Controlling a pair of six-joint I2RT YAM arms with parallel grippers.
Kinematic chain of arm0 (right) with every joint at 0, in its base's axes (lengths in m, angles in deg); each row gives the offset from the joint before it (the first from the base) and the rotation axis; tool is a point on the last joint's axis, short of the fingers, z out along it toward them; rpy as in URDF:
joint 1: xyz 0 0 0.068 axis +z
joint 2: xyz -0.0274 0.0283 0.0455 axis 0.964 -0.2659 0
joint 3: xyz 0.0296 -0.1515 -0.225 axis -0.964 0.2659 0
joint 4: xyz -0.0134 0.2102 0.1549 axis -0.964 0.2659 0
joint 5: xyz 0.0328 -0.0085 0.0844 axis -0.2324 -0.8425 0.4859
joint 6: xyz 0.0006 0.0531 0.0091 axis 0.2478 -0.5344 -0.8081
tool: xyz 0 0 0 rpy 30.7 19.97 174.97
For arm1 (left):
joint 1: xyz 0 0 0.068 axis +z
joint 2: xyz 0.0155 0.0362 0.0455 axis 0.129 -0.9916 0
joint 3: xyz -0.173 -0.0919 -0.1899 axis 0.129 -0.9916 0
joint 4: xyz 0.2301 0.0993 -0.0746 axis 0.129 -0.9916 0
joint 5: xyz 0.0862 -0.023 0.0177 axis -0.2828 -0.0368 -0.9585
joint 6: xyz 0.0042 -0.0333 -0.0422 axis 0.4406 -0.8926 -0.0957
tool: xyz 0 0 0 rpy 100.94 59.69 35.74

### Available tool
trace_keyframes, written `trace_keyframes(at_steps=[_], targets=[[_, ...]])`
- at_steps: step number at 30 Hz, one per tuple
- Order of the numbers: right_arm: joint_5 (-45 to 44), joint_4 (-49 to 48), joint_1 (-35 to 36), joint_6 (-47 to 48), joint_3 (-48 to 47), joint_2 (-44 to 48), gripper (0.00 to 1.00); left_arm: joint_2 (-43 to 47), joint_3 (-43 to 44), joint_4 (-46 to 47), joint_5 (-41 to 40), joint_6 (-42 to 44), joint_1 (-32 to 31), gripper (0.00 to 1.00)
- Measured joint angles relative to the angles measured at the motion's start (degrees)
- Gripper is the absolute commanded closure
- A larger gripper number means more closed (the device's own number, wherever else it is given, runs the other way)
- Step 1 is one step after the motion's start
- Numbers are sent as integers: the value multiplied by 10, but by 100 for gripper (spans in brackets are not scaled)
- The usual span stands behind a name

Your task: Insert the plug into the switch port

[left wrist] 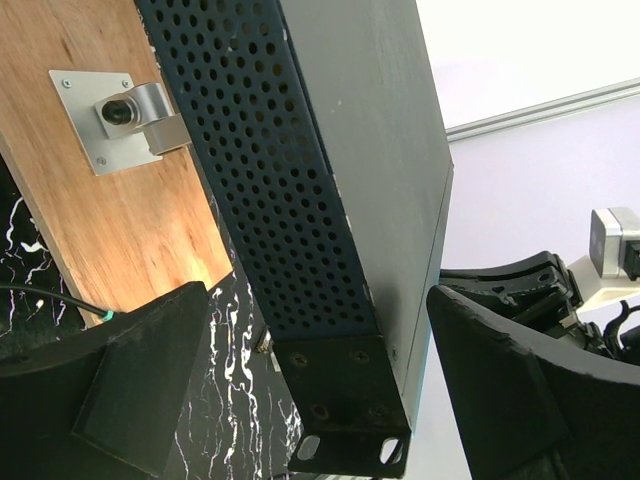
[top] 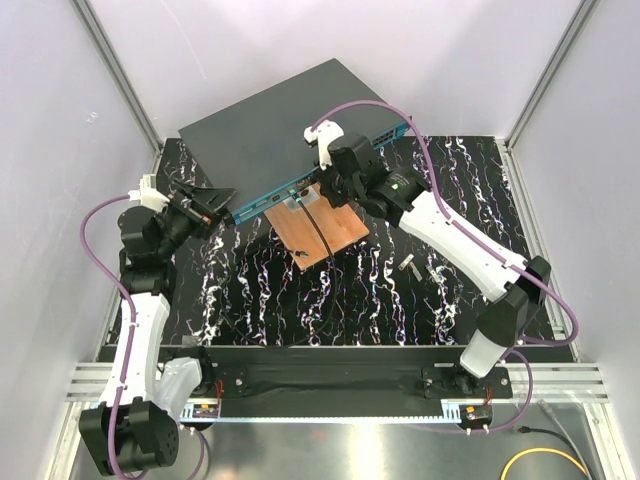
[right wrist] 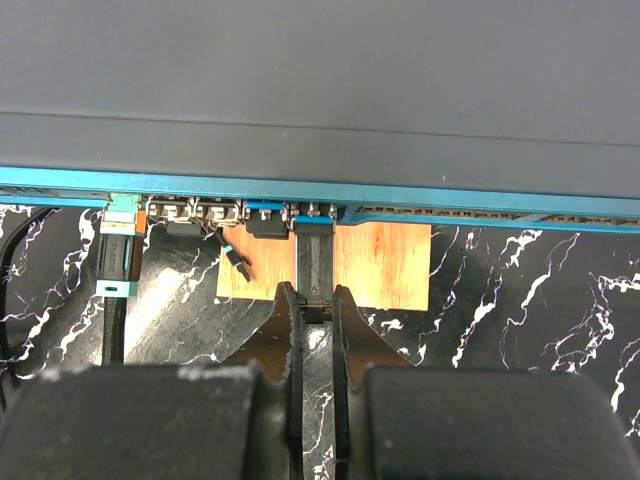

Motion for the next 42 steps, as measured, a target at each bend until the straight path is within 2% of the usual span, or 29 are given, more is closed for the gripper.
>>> trace_keyframes(at_steps=[16, 17, 18, 21, 22, 23, 26, 29, 35, 38, 39, 42], targets=[[-4, 29, 0, 4, -73, -49, 100, -5, 0, 6, 0, 0, -2, 2], [-4, 31, 0, 5, -74, -50, 97, -5, 0, 6, 0, 0, -2, 2], [-4, 32, 0, 5, -75, -50, 88, -5, 0, 6, 0, 0, -2, 2], [-1, 32, 0, 6, -75, -50, 76, -5, 0, 6, 0, 0, -2, 2], [0, 32, 0, 8, -75, -50, 66, -5, 0, 6, 0, 0, -2, 2], [1, 31, 0, 8, -75, -50, 61, -5, 0, 6, 0, 0, -2, 2], [5, 18, 0, 17, -60, -44, 50, -5, 0, 6, 0, 0, -3, 2], [14, 10, 0, 22, -27, -24, 46, -5, 0, 6, 0, 0, -3, 2], [36, 12, -5, 24, 25, 23, 48, -5, 0, 6, 0, 2, -3, 2], [45, 12, -11, 26, 43, 41, 62, -5, 0, 6, 0, 3, -3, 2], [45, 12, -13, 25, 46, 43, 71, -5, 0, 6, 0, 3, -3, 2], [45, 2, -17, 20, 54, 44, 83, -5, 0, 6, 0, 5, -3, 2]])
